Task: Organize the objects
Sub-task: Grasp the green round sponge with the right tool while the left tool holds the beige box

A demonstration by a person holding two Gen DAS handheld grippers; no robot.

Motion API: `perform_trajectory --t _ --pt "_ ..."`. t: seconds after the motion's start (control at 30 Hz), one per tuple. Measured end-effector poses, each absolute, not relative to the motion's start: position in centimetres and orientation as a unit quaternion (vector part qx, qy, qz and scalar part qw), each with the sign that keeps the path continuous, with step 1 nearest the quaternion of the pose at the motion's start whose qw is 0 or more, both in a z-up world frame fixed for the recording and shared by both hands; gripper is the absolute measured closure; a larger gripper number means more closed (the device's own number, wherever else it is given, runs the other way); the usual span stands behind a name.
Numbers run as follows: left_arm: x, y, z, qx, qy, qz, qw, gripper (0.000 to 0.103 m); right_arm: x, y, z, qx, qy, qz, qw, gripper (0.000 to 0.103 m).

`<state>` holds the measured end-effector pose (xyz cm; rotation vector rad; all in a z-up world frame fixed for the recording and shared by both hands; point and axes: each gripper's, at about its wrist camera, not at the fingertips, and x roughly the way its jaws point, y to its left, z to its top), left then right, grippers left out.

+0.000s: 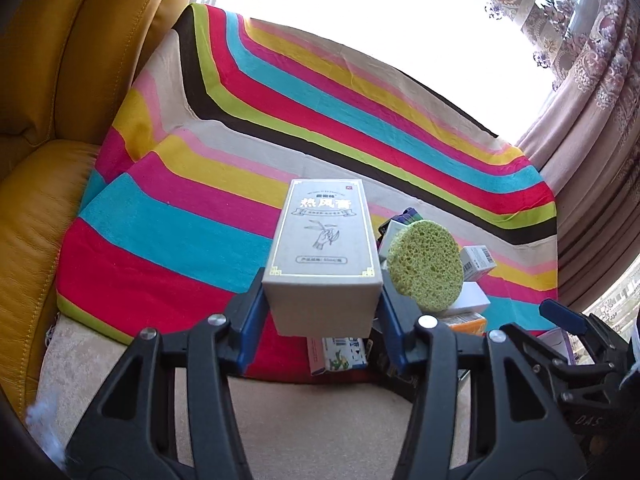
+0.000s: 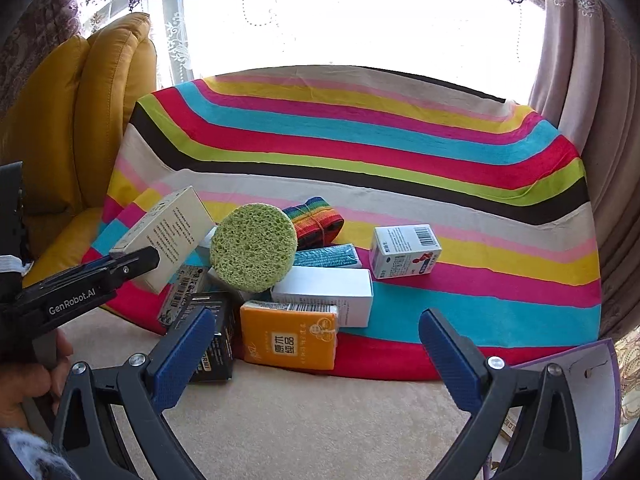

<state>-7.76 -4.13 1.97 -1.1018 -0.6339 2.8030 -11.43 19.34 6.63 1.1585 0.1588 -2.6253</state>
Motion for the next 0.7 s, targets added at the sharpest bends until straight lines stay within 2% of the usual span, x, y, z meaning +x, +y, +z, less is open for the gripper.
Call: perform_trajectory --t 0.23,0.7 --pt "-7.4 -6.1 1.4 -0.343 -0.264 0.901 0.031 0.049 -14.1 15.8 5.6 0.421 0.076 -0.893 0.142 0.0" --pt "-6.9 -6.6 1.6 -0.325 -0.276 0.904 0.04 0.049 -17.4 11.8 3.5 0.441 0.143 -0.877 0.128 0.0"
